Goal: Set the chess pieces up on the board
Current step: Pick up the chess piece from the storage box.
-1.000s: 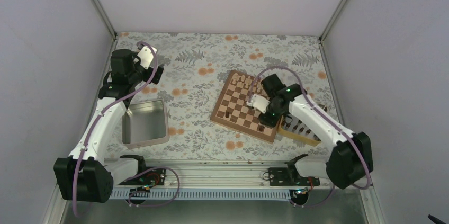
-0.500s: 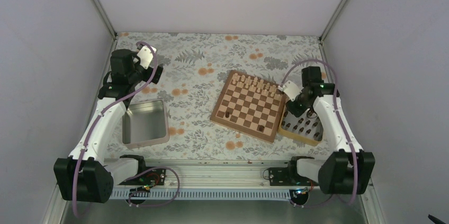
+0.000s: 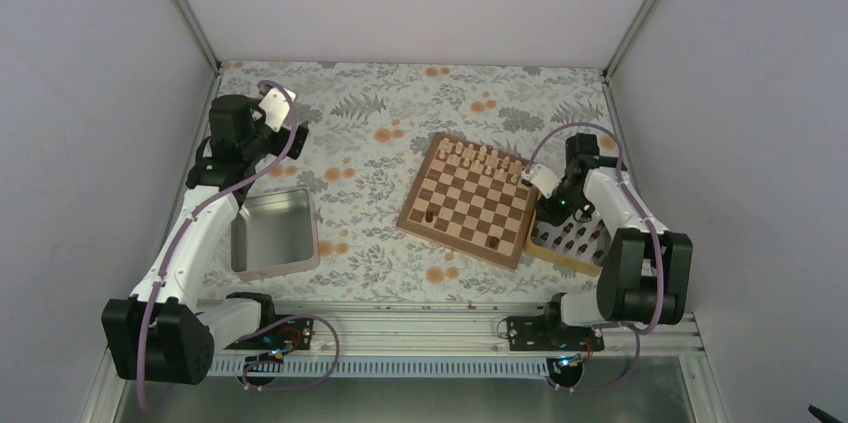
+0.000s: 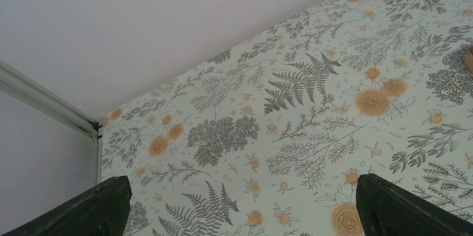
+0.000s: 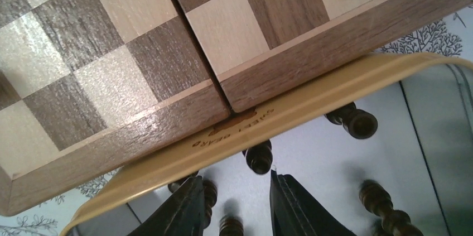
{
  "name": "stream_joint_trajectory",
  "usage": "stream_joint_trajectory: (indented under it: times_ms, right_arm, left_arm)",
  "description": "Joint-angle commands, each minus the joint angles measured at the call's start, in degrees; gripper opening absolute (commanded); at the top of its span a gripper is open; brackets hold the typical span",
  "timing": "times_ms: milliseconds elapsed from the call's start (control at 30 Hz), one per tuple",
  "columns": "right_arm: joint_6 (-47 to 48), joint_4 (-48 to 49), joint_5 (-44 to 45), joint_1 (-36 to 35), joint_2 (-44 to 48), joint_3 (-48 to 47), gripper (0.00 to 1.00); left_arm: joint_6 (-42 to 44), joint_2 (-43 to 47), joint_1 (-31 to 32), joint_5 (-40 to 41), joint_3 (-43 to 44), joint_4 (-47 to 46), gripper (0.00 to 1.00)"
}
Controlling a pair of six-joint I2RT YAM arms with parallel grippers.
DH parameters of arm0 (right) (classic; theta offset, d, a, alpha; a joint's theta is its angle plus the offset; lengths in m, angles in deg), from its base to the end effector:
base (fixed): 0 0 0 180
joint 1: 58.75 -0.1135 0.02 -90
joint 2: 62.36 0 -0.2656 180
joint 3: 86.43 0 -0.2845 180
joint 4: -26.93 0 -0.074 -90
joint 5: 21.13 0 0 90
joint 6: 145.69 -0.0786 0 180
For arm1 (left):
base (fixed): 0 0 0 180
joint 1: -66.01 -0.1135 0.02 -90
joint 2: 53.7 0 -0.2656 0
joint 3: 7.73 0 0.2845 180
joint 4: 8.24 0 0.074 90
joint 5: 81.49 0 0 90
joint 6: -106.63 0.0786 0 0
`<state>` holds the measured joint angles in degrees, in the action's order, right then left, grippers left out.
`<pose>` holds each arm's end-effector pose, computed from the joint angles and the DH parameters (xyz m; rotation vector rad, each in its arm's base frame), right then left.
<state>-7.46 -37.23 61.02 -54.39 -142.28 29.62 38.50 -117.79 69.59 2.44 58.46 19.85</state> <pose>0.2731 -0.0101 0.1471 -1.1091 2.7077 0.0681 0.3239 -0.0286 0.2961 0.5107 1.9574 0.0950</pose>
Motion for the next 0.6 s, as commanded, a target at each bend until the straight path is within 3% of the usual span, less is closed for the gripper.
stream_joint_trajectory:
  times_ms: [0, 567]
  right_arm:
    - [0.7, 3.8, -1.9, 0.7, -1.1, 1.1, 0.32]
    - [1.4, 7.5, -1.9, 2.3, -3.0, 2.5, 0.26]
  left_arm:
    - [-0.2, 0.9, -0.3, -0.5, -0.2, -0.3, 1.00]
    - [-0.3, 0.6, -0.3, -1.1, 0.6, 0.2, 1.00]
